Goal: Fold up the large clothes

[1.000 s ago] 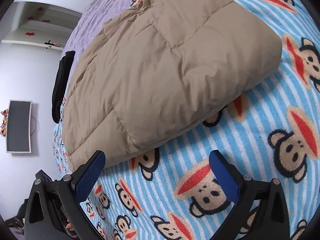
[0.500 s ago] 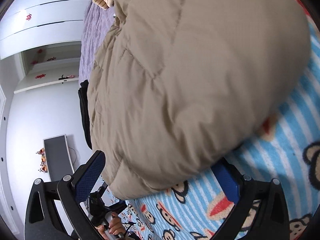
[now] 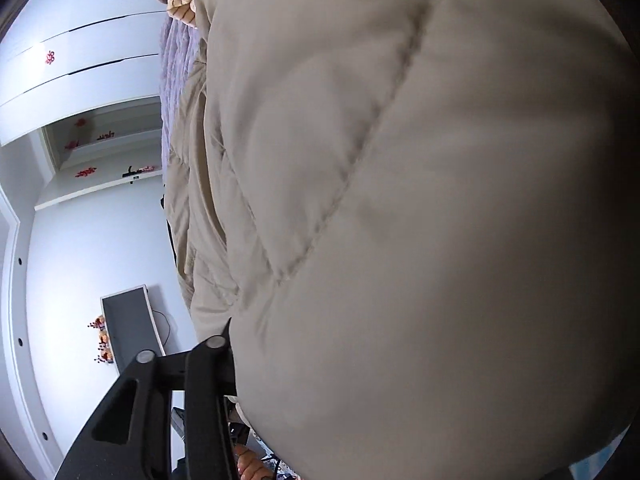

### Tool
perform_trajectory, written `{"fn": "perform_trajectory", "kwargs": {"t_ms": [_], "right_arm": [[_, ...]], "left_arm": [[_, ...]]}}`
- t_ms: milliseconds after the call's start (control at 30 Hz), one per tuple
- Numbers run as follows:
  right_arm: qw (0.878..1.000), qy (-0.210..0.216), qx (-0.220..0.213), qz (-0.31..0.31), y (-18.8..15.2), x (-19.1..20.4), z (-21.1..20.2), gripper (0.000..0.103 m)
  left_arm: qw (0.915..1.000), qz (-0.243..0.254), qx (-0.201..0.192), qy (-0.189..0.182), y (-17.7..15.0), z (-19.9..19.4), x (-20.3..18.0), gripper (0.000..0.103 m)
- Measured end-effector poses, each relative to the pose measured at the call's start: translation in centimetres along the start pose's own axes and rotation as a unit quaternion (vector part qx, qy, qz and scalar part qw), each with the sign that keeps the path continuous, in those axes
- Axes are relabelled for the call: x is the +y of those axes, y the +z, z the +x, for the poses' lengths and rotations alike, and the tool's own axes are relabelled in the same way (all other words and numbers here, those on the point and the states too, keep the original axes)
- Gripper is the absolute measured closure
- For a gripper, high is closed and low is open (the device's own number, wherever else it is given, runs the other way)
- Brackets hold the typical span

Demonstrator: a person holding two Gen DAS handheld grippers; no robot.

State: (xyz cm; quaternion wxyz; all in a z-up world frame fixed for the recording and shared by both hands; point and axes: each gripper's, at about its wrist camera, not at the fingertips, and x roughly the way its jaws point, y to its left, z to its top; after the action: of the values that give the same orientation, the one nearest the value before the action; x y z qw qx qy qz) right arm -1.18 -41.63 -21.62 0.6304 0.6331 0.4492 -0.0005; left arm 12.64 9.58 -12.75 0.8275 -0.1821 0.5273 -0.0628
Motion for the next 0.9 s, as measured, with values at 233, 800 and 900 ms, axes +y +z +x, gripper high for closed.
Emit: {"fn": "perform_trajectory", "kwargs": {"t_ms": [233,800,900], "right_arm": [[0.998,0.002,0.028,-0.054,-1.3,1.4,-2.8,0.076],[0.998,0.002,0.063,-0.002,-12.5,-9.1,-7.8,0.075],[0.999,-0.01,0.052,-0.012,-12.7,-9.0,-7.7,0.073]], "left_arm": [[0.9998,0.016,-0.003,0.006,-3.1,-4.2,-0.6,0.085],[0.9943,0.013,0.105,-0.006,-14.9,-7.3,7.5,0.069],[0.9935,0.013,0.112,0.014,-14.8,-8.1,8.1,0.055]]}}
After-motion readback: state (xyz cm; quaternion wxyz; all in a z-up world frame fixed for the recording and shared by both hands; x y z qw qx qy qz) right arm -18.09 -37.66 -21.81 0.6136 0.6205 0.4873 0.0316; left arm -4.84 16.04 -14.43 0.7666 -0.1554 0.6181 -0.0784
